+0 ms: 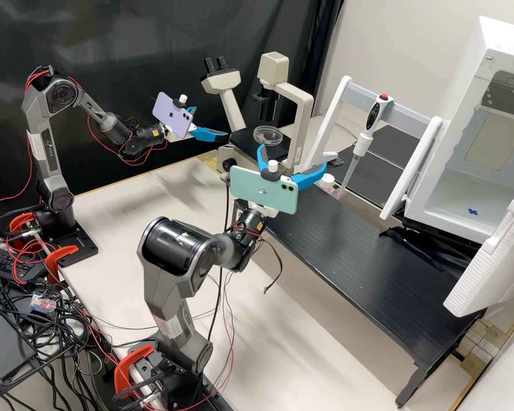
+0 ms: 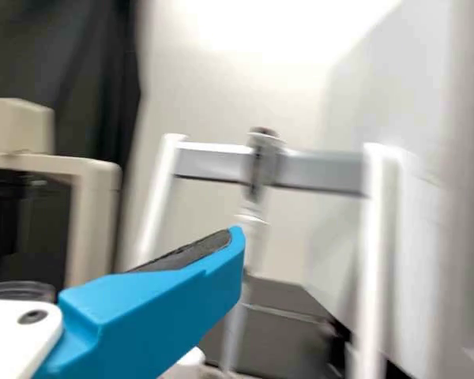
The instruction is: Move the petri dish to the microscope
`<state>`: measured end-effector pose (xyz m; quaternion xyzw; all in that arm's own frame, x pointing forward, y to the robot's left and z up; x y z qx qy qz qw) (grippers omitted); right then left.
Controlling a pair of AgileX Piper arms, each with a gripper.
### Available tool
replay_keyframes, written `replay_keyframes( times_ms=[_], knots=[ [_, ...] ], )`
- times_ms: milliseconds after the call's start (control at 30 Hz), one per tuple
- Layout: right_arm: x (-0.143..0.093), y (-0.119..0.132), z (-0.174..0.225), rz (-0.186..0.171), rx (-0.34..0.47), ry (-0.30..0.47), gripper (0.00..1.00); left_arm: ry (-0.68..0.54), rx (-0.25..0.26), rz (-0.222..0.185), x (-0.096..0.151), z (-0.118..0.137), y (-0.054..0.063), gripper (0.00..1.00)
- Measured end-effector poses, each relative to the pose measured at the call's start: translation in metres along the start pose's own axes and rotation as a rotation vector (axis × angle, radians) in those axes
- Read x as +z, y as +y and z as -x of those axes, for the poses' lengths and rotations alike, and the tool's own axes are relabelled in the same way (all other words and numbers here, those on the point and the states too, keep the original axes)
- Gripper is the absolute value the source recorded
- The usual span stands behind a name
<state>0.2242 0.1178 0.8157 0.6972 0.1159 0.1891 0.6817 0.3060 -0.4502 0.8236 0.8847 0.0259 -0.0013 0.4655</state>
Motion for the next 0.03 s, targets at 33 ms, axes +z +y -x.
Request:
replay_keyframes(
  times_ms=[33],
  knots=[
    [0.0026, 0.0042, 0.0045, -0.019, 0.018, -0.016, 1.00, 0.000, 0.000, 0.000, 0.0000, 0.0000, 0.0000, 1.00]
  ],
)
